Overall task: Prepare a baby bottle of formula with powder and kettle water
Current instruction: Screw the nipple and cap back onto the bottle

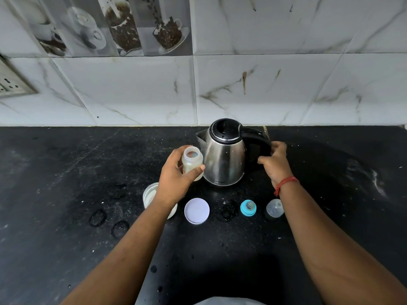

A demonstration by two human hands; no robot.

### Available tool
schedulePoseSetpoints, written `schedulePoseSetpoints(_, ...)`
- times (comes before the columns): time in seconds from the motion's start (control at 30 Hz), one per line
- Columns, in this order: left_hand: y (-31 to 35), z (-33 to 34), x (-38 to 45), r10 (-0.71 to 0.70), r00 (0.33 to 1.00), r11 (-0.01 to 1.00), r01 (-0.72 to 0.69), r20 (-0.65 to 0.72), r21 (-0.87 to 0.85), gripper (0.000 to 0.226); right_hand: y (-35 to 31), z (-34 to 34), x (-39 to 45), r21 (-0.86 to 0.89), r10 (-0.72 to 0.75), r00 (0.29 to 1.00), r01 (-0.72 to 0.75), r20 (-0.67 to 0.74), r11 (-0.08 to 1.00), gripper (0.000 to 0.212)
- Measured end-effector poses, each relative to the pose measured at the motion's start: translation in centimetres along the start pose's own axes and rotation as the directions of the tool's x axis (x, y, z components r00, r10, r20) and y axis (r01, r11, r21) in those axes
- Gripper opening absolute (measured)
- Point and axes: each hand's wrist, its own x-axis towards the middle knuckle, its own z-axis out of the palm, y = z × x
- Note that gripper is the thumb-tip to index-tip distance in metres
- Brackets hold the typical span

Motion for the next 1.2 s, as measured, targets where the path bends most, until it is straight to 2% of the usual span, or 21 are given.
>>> schedulePoseSetpoints(0.1, 0.2, 0.1, -0.5, 0.015, 1.000, 1.000, -0.015, 0.016, 0.002, 0.050, 0.1, -0.2, -1.9, 0.076, 0.013, 0.990, -0.002, -0.143, 0.997, 0.052)
schedulePoseSetpoints(0.2, 0.2, 0.4, -0.9, 0.026, 0.999, 1.000, -0.026, 0.030, 0.002, 0.049, 0.8, -0.6, -4.2, -0.023, -0.091, 0.973, 0.088, -0.214, 0.996, 0.042)
schedulePoseSetpoints(0.37, 0.3, 0.7, -1.6, 0.065, 0.996, 0.997, -0.067, 0.058, 0.041, 0.047, 2.9, -0.4, -6.4, -0.193, -0.206, 0.978, 0.197, -0.028, 0.961, 0.028)
schedulePoseSetpoints(0.47, 0.3, 0.9, -1.9, 0.065, 0.995, 0.997, -0.069, 0.073, 0.043, 0.048, 3.8, -0.3, -7.2, -0.323, -0.202, 0.960, 0.256, 0.194, 0.911, 0.022)
schedulePoseSetpoints(0.57, 0.2, 1.1, -2.1, 0.070, 0.993, 0.996, -0.075, 0.090, 0.048, 0.049, 4.4, 0.0, -7.8, -0.534, -0.105, 0.905, 0.334, 0.413, 0.777, 0.039)
schedulePoseSetpoints(0.63, 0.2, 1.1, -2.2, 0.071, 0.993, 0.996, -0.076, 0.092, 0.049, 0.049, 4.6, 0.3, -8.1, -0.669, -0.017, 0.866, 0.399, 0.501, 0.627, 0.054)
schedulePoseSetpoints(0.73, 0.4, 1.0, -2.6, 0.073, 0.993, 0.996, -0.077, 0.090, 0.043, 0.049, 4.9, 0.4, -8.6, -0.759, 0.046, 0.829, 0.486, 0.558, 0.433, 0.057)
schedulePoseSetpoints(0.83, 0.5, 1.0, -3.0, 0.080, 0.992, 0.995, -0.086, 0.093, 0.056, 0.049, 5.4, 0.5, -9.1, -0.788, 0.064, 0.811, 0.541, 0.581, 0.292, 0.051)
schedulePoseSetpoints(0.9, 0.4, 1.0, -3.2, 0.078, 0.992, 0.994, -0.085, 0.102, 0.067, 0.048, 5.5, 0.7, -9.3, -0.795, 0.083, 0.803, 0.560, 0.590, 0.235, 0.049)
schedulePoseSetpoints(1.0, 0.6, 0.9, -3.6, 0.055, 0.991, 0.996, -0.062, 0.120, 0.058, 0.047, 5.5, 0.9, -9.4, -0.782, 0.064, 0.793, 0.579, 0.606, 0.232, 0.048)
schedulePoseSetpoints(1.07, 0.9, 0.9, -3.9, 0.054, 0.990, 0.997, -0.061, 0.128, 0.056, 0.045, 5.2, 0.9, -9.5, -0.770, 0.027, 0.794, 0.579, 0.607, 0.267, 0.045)
schedulePoseSetpoints(1.2, 1.1, 0.8, -4.4, 0.061, 0.986, 0.996, -0.070, 0.153, 0.055, 0.044, 3.3, 0.7, -9.8, -0.724, -0.075, 0.827, 0.528, 0.557, 0.444, 0.036)
